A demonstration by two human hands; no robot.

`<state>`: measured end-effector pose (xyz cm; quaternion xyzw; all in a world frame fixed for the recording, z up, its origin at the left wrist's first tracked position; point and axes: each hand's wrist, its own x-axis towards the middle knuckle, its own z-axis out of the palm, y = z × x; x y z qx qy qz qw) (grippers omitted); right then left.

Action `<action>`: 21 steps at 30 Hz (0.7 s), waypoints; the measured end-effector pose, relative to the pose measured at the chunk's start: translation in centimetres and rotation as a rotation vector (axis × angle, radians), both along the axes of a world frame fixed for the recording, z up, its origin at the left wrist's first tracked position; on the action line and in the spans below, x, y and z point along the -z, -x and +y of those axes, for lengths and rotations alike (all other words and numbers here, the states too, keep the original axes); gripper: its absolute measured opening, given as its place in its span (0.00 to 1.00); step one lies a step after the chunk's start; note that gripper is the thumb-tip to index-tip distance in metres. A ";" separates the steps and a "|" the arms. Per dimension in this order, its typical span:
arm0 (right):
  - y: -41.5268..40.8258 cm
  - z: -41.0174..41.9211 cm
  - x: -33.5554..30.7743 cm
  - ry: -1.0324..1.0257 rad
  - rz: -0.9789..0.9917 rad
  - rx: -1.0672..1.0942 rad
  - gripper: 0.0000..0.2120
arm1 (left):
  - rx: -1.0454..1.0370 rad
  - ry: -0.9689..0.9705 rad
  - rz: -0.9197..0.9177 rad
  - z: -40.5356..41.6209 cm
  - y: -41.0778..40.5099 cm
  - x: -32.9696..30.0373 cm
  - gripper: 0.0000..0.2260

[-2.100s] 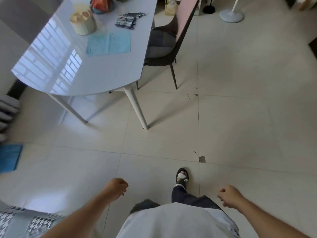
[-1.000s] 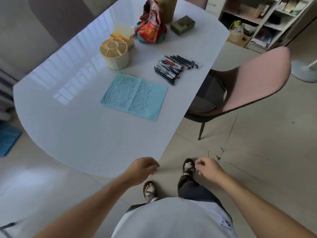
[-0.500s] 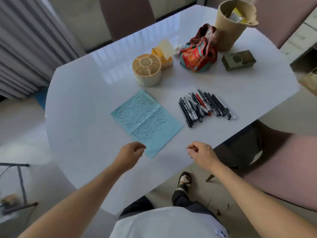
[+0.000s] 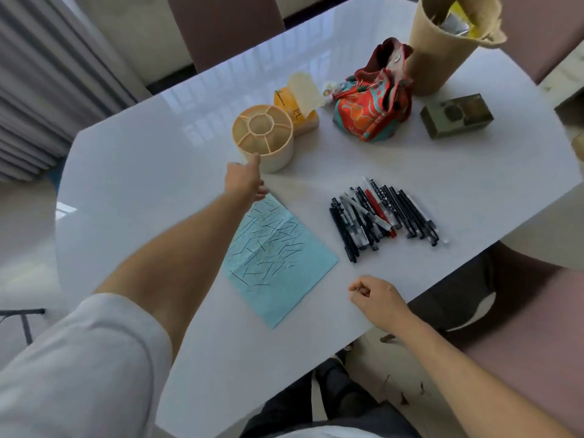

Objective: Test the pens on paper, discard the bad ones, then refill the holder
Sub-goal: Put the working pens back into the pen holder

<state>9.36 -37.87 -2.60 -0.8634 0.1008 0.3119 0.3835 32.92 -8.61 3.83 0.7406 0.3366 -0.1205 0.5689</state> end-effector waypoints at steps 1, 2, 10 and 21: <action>0.1 0.0 0.1 -0.001 -0.005 0.009 0.02 | -0.039 0.027 -0.007 0.0 -1.4 0.3 0.24; 0.2 0.1 0.2 -0.001 -0.004 0.016 0.02 | -0.067 0.050 -0.005 0.0 -2.5 0.7 0.24; 0.1 0.7 -0.2 0.028 0.001 0.058 0.03 | -0.009 0.119 0.018 0.9 -4.5 2.4 0.17; -4.4 -0.8 -4.6 0.096 -0.362 0.287 0.04 | 0.234 0.034 0.090 7.9 13.4 -2.2 0.14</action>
